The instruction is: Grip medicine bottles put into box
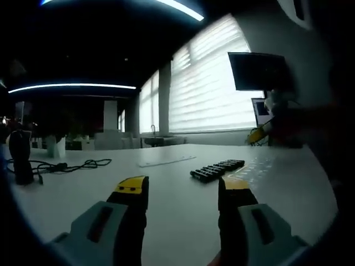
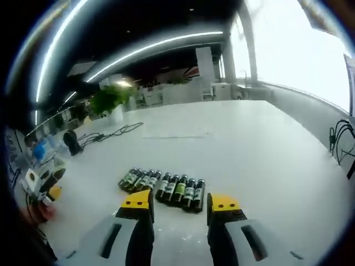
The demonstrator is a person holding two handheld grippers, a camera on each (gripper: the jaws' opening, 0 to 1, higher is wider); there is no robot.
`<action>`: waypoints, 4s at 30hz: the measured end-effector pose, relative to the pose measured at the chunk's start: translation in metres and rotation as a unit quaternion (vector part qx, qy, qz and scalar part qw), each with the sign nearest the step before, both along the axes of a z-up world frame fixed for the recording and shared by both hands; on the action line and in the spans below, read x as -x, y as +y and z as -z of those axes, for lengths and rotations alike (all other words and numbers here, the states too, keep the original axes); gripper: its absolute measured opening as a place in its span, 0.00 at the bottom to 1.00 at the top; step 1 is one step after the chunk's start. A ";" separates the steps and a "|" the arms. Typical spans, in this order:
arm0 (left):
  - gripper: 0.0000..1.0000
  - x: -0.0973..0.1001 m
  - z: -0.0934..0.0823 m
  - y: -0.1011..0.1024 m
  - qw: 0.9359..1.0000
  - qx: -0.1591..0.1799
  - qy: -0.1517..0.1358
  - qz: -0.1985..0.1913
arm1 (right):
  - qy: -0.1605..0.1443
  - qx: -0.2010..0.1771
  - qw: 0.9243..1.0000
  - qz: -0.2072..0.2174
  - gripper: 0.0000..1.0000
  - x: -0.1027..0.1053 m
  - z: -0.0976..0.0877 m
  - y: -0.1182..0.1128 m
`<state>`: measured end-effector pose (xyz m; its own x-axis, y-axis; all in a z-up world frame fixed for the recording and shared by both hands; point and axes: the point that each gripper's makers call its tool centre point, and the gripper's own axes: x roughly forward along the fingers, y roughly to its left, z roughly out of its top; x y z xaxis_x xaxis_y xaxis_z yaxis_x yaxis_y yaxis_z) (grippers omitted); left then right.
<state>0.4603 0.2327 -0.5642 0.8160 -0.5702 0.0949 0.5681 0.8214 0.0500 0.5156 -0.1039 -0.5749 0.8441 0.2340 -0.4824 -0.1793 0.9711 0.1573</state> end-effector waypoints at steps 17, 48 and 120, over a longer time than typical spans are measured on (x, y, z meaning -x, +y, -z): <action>0.41 0.003 -0.003 -0.001 1.000 0.011 -0.003 0.008 | 0.055 0.011 0.998 0.013 0.28 -0.026 0.024 -0.009; 0.41 0.005 -0.005 -0.001 1.000 0.005 -0.014 0.009 | 0.215 0.041 0.976 -0.010 0.20 -0.050 0.061 -0.015; 0.39 0.006 -0.005 -0.001 1.000 0.018 -0.012 0.018 | 0.172 -0.052 0.981 0.066 0.07 -0.034 0.040 -0.008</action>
<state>0.4540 0.2313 -0.5594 0.7928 -0.5943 0.1353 0.5957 0.8025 0.0345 0.5492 -0.1118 -0.6146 0.6616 0.1973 -0.7235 0.0280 0.9576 0.2867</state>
